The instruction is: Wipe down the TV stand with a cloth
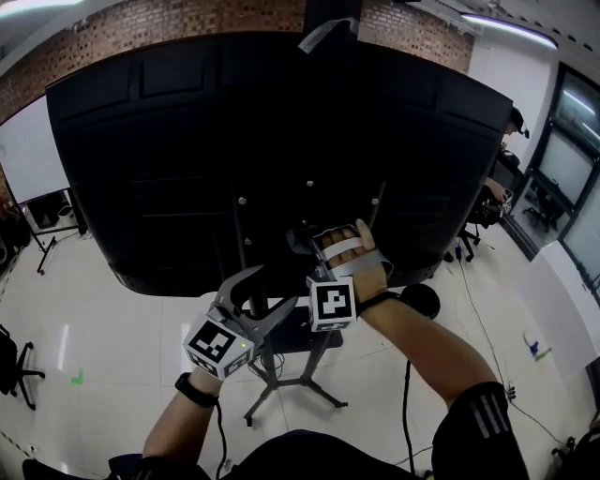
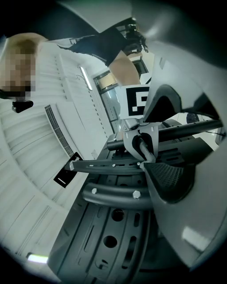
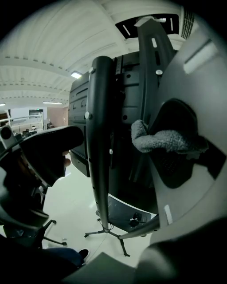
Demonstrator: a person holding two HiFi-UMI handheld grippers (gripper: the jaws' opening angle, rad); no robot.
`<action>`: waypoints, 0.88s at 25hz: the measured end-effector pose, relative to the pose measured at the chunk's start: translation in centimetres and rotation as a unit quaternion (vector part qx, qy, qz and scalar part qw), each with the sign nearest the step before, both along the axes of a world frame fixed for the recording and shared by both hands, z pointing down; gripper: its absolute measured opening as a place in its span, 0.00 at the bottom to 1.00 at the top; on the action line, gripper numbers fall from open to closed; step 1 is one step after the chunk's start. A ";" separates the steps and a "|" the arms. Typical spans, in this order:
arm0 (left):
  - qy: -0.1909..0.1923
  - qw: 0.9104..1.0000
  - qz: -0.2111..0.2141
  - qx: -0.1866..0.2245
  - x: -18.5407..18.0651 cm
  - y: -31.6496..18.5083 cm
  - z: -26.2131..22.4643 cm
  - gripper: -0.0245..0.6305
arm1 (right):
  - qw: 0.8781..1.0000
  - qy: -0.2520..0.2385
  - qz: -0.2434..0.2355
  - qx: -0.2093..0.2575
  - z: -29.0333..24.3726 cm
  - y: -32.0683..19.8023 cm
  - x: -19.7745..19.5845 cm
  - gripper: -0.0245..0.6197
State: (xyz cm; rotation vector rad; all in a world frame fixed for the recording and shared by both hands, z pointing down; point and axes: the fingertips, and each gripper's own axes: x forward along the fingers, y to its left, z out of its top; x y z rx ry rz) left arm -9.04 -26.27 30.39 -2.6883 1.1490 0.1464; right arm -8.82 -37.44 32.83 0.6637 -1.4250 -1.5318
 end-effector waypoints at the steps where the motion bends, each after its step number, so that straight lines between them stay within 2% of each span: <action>1: 0.000 1.000 0.000 -0.003 0.1 0.0 0.5 0.51 | 1.000 0.002 0.001 -0.005 0.8 0.0 0.0 0.14; 12: 0.004 0.999 -0.005 -0.039 0.0 -0.1 4.2 0.51 | 0.999 0.020 0.007 -0.042 8.0 0.1 -0.2 0.14; 17: 0.004 0.999 -0.008 -0.051 -0.1 0.0 5.1 0.51 | 0.998 0.013 0.007 -0.065 9.6 0.2 -0.2 0.14; 20: 0.007 0.999 -0.007 -0.052 0.1 0.1 5.1 0.51 | 0.996 -0.016 -0.009 -0.089 9.4 1.1 -0.5 0.14; 22: 0.008 0.999 -0.006 -0.048 0.3 0.3 4.7 0.51 | 0.989 -0.071 -0.035 -0.127 8.3 2.7 -1.0 0.14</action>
